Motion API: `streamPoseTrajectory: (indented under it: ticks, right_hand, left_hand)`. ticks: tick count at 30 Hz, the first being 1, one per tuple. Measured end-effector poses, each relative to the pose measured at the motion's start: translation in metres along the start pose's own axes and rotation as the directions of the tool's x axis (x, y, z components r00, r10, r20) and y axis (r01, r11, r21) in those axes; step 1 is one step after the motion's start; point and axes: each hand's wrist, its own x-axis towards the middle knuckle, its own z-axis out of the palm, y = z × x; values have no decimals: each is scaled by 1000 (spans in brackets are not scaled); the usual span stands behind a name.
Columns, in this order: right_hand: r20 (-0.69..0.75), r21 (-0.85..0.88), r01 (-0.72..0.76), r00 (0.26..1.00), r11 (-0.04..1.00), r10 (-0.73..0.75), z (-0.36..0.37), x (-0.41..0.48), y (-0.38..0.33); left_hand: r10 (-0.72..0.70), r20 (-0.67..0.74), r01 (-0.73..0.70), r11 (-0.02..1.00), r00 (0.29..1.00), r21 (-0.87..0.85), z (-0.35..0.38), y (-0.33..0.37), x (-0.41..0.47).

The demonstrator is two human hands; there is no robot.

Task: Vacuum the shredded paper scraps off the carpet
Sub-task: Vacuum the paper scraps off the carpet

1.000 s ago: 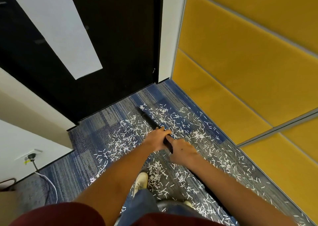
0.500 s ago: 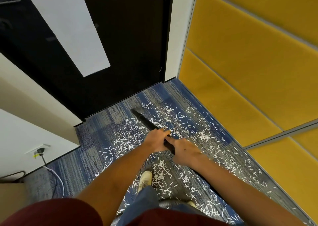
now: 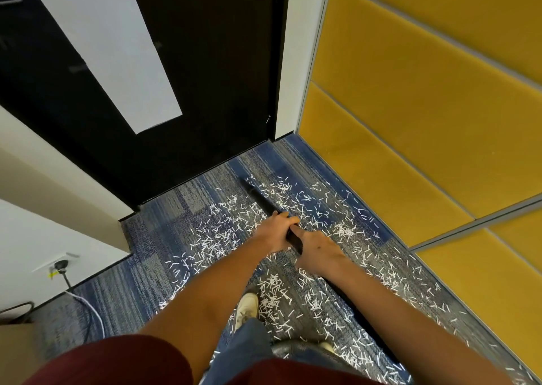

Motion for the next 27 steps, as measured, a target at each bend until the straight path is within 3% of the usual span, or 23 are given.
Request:
streamPoseTrajectory:
  ticks: [14,23,27]
  right_hand:
    - [-20,12,-43,999,999,44,-5,-9,16]
    - [63,-37,95,994,995,-92,6,-17,-5]
    - [70,-56,142,988,988,-138,10,-15,-17]
  left_hand:
    - [69,32,-68,997,997,-22,3,17,16]
    - [39,-7,-38,987,999,158,8,-13,-21]
    - [3,-55,4,993,998,114,6,-23,-32]
